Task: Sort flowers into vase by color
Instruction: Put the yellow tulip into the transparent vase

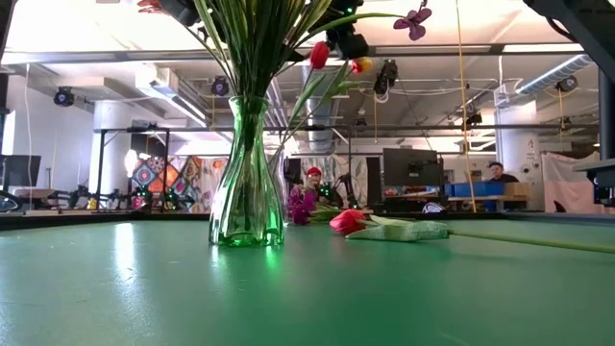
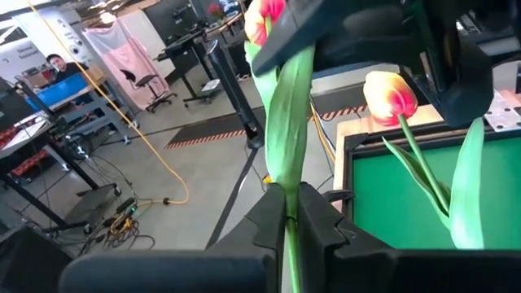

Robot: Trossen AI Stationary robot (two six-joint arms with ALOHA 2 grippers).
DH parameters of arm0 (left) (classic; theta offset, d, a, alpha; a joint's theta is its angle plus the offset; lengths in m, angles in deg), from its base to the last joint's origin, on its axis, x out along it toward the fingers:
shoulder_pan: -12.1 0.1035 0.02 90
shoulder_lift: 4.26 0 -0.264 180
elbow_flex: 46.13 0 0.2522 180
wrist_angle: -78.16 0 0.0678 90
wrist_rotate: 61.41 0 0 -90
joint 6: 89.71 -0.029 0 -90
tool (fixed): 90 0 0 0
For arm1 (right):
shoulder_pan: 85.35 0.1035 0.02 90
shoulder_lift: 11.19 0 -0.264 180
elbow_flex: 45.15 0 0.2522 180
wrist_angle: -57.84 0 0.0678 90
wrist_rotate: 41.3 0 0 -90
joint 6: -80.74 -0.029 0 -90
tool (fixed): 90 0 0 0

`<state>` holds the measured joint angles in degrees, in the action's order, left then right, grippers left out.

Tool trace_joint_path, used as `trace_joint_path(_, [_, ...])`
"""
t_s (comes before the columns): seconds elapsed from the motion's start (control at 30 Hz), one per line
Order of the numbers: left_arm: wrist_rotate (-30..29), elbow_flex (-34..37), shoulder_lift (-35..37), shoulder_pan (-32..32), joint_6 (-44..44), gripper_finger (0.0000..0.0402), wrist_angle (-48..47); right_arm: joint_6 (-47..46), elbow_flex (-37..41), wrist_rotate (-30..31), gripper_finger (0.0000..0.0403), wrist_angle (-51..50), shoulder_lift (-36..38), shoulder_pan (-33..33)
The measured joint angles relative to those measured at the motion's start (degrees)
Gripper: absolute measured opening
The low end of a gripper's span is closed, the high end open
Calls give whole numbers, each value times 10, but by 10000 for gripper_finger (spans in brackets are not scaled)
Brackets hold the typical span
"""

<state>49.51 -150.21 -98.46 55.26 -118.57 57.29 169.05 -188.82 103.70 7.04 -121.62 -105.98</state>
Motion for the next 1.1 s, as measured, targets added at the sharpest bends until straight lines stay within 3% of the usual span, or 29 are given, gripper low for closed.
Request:
trace_joint_path(0.17, [0,0,0,2,9,0,-1,3,0,-1,43,28,0,2])
trace_joint_path(0.53, [11,1,0,10,54,0,-2,-23,0,-1,160,31,5,2])
trace_joint_path(0.8, [17,1,0,52,110,0,-2,-30,0,1,195,37,22,8])
trace_joint_path(0.97, [99,1,0,82,140,0,1,-31,-11,1,196,69,24,12])
trace_joint_path(1.1, [216,1,1,103,172,0,11,-56,-36,1,196,91,24,18])
